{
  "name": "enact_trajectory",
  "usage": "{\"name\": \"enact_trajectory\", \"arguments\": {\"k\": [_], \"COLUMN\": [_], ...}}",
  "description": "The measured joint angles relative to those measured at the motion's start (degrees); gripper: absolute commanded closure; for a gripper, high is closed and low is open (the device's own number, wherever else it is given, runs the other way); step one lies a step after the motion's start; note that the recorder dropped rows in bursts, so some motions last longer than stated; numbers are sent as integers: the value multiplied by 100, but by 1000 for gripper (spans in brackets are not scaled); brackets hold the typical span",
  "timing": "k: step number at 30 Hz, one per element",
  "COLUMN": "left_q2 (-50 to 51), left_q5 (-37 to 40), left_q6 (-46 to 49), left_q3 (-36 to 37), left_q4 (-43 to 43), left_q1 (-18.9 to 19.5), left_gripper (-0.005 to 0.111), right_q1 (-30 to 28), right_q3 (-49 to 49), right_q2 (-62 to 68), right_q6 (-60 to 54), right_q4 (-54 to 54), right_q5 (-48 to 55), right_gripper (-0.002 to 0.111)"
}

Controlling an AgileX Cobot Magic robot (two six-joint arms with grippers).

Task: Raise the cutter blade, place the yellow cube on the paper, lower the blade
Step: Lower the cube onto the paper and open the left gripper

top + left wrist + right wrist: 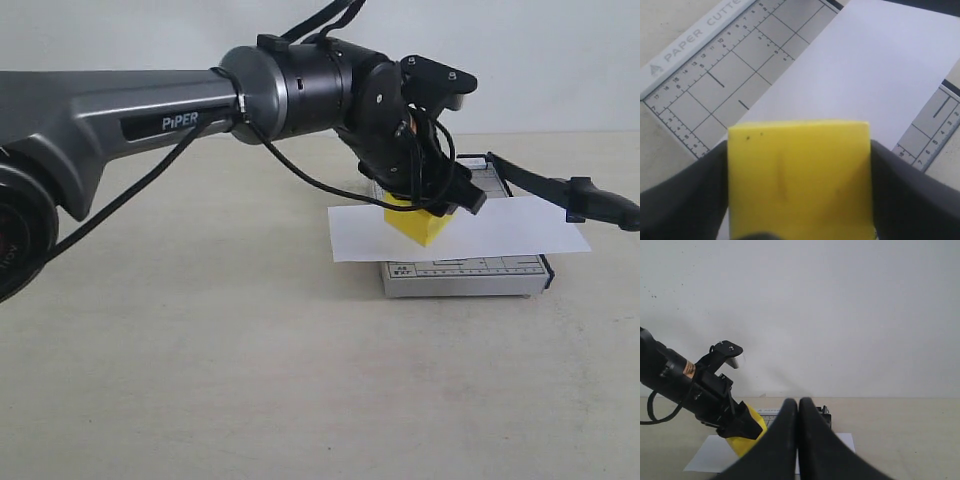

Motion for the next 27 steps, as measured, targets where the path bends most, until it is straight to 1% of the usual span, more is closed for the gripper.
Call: {"name": "enact_trajectory", "arguments": {"k": [21,22,24,27], "left_q2": [218,224,233,233], "left_q5": [-247,-247,-247,-257], "left_q6": [-11,-11,-11,-11], "left_q3": [-74,-99,-134,-168], "left_q4": [-10,-10,-22,-46], "left_q1": [0,0,0,0], "left_gripper": [102,100,93,75], "right_q1": [0,0,0,0], "right_q3": [0,0,0,0], "right_q2": [0,0,0,0], "right_q6": [0,0,0,0], "right_q4": [0,0,0,0], "right_q5": [0,0,0,0], "right_gripper": [108,108,108,108]}}
